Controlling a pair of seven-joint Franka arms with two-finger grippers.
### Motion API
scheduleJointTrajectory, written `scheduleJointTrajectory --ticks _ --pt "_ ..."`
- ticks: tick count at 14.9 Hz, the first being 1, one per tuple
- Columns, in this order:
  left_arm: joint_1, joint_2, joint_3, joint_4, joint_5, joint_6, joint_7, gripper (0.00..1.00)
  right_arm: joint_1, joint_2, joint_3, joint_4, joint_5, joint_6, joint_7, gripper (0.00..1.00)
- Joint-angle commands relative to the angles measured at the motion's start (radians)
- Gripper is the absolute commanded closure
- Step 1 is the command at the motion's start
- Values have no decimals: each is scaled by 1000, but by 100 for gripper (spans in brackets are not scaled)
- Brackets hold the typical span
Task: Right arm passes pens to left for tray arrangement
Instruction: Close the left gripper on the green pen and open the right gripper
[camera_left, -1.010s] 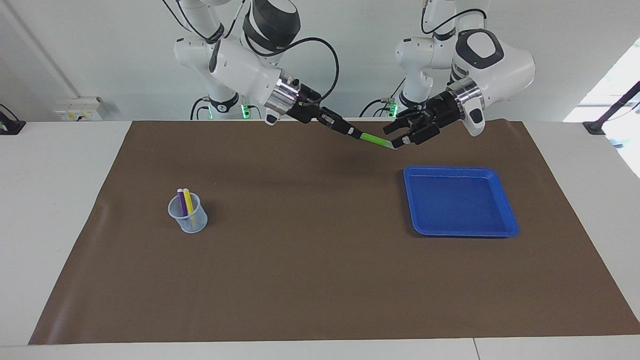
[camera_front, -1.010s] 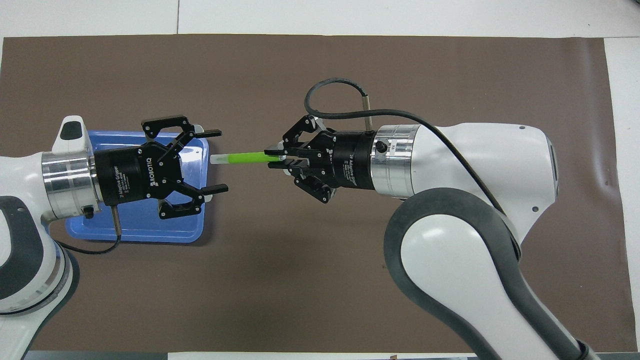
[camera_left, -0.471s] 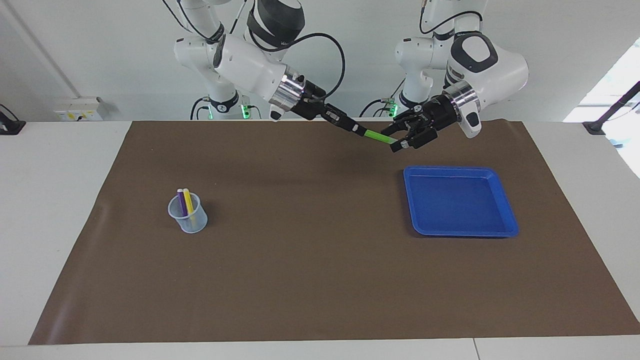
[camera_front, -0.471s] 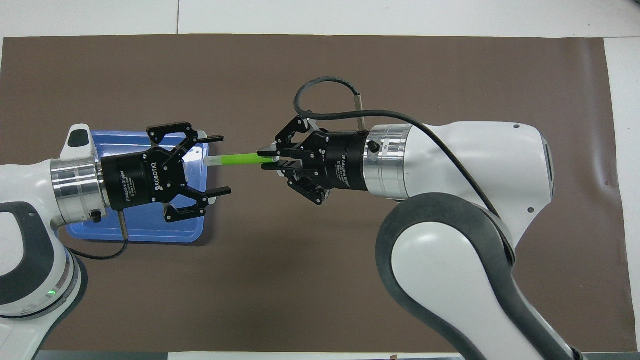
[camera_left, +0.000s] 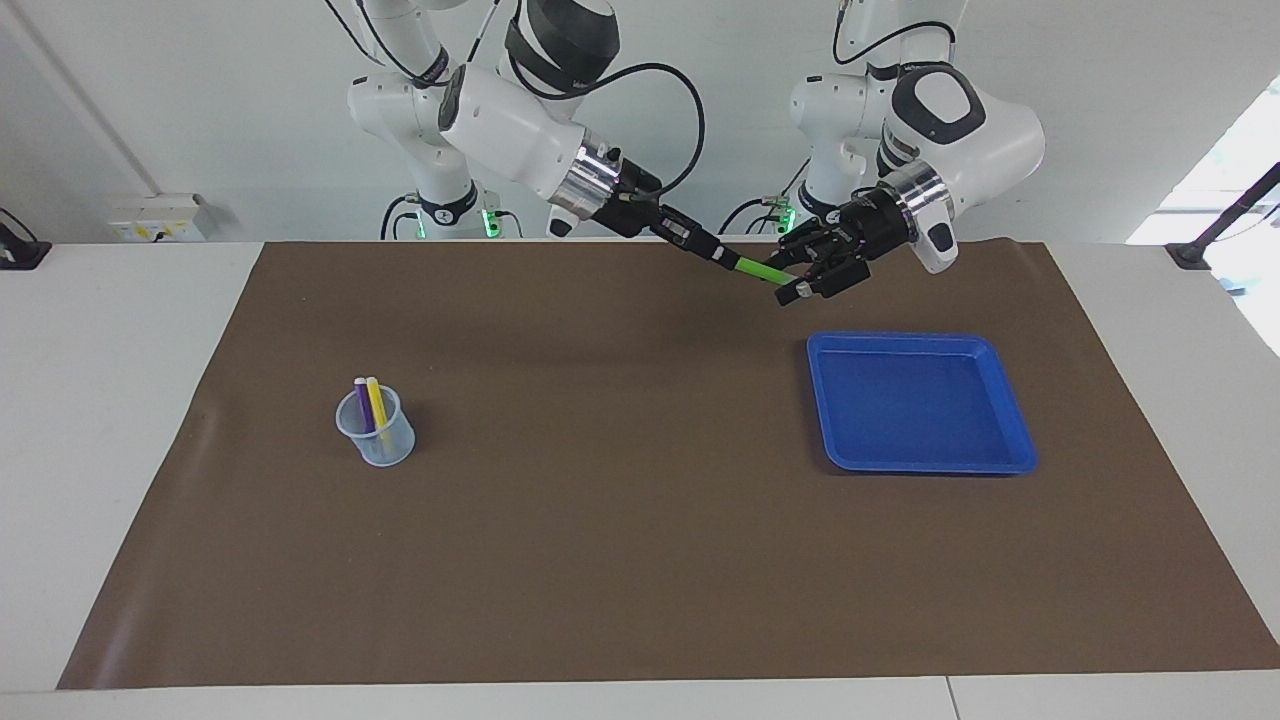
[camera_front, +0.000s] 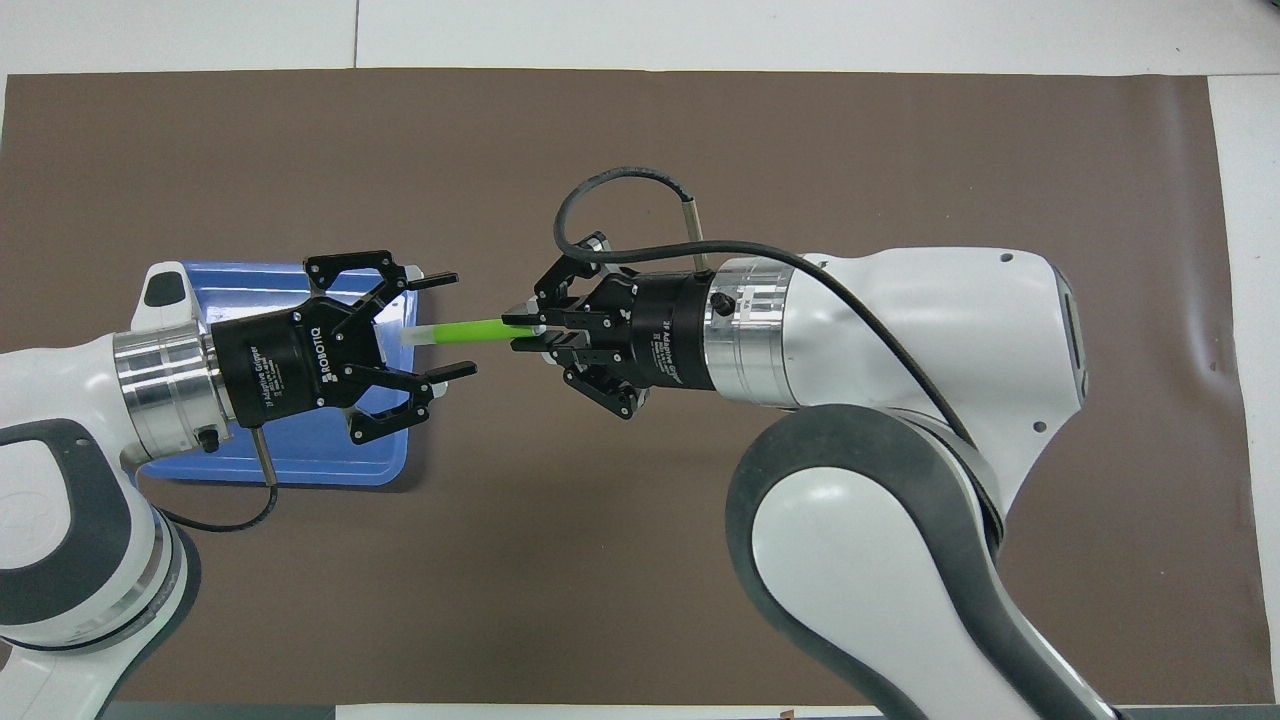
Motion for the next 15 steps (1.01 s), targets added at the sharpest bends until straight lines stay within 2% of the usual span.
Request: scheduleJointTrajectory --ticks 1,3,7,9,10,11,12,15 --pt "0 -38 8 -38 -23 11 -8 31 -3 15 13 19 -34 15 29 100" --pt "0 -38 8 -38 -23 14 -13 35 -3 14 13 19 -48 15 29 100" --pt "0 -38 14 -37 -23 14 -29 49 -3 15 13 19 -48 13 29 100" --pt "-3 -38 13 -37 -23 22 -31 63 -3 15 13 19 -48 13 27 100" --pt "-3 -38 13 -37 -23 22 -31 74 -3 15 13 19 -50 13 27 100" --pt "-1 -38 13 -37 -23 17 -31 90 -3 15 13 19 -50 13 29 100" --pt "-1 -38 13 -37 -23 17 -33 100 -3 15 13 19 -50 13 27 100" --pt "-1 -38 13 -37 -23 22 -33 100 -3 15 13 23 -50 13 27 100"
